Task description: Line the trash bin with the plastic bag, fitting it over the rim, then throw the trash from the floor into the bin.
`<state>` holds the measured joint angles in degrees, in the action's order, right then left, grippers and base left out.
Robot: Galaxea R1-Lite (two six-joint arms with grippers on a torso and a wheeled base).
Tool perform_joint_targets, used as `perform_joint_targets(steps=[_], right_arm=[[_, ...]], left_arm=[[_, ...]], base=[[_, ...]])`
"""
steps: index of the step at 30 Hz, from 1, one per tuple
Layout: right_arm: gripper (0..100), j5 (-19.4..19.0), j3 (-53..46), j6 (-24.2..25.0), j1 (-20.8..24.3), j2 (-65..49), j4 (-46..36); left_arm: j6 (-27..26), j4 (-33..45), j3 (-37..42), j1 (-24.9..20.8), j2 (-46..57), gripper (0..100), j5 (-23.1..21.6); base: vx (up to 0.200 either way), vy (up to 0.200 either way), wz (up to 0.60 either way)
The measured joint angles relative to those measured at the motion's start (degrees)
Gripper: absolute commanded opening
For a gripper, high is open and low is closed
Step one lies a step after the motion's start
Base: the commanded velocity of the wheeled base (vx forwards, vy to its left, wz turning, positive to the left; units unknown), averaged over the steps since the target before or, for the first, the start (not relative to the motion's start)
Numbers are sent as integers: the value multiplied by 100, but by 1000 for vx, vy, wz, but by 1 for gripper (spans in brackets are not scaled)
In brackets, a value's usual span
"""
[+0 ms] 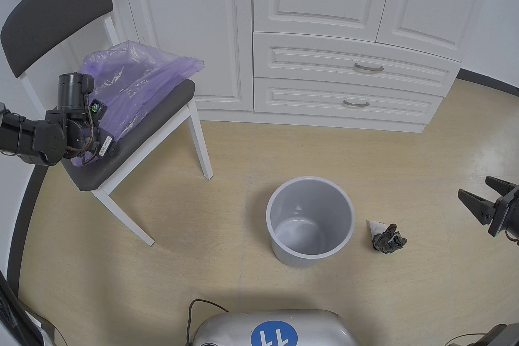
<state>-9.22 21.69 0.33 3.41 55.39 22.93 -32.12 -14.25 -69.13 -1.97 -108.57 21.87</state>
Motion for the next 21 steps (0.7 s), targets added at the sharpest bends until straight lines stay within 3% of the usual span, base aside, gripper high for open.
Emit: perform_joint_targets(steps=[11,21], right_arm=[[100,0,11,2,-11,11,0],[100,-2,20,2,-11,-2,0]], left_arm=[[-39,-2,-302,290,-67,100,0],[-37,317,-1104,335,-2,100,-12]], base=[[0,0,0],[0,0,0]])
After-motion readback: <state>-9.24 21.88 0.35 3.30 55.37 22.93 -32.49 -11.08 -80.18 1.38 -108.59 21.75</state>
